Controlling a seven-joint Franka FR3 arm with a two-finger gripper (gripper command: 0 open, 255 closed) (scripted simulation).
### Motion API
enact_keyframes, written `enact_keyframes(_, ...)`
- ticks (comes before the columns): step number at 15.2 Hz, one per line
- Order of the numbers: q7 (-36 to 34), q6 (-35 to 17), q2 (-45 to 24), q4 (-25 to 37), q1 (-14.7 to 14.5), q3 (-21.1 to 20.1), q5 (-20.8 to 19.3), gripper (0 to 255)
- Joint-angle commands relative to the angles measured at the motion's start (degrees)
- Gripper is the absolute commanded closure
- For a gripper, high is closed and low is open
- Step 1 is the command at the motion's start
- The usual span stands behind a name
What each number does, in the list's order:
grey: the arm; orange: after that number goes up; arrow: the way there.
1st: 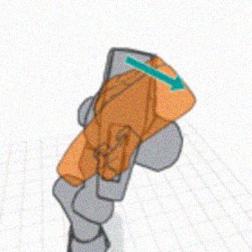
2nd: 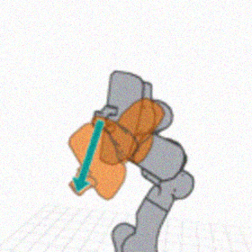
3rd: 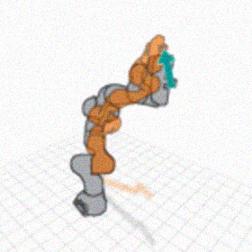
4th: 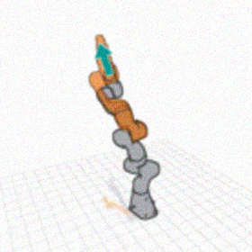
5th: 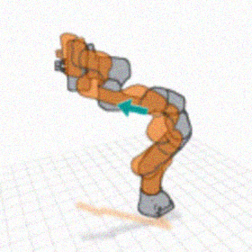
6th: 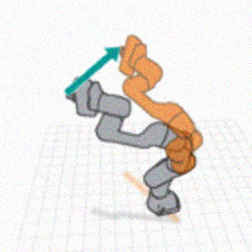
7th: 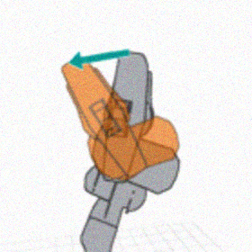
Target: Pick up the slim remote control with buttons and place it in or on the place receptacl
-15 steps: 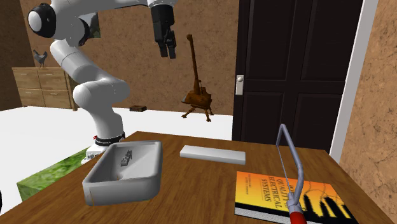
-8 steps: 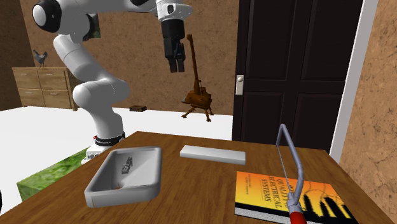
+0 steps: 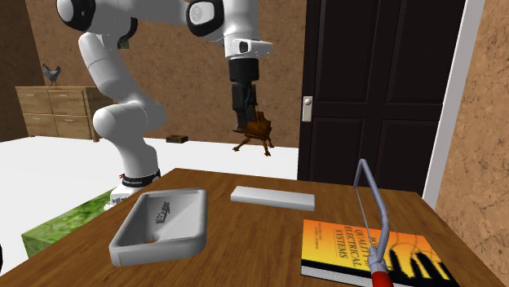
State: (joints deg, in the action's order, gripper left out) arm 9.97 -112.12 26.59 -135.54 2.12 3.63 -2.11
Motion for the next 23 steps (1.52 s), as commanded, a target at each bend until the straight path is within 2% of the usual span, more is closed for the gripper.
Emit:
enact_keyframes(1, 0.3, -2.7, -3.3, 0.0, 0.3, 0.6, -0.1, 0)
enact_keyframes(12, 2.5, -15.1, -25.9, 6.9, 1.6, 3.2, 1.1, 0)
enact_keyframes(19, 2.9, -20.4, -29.0, 4.6, 1.7, 3.2, 1.5, 0)
enact_keyframes(23, 2.9, -20.9, -29.3, 4.5, 1.7, 3.2, 1.5, 0)
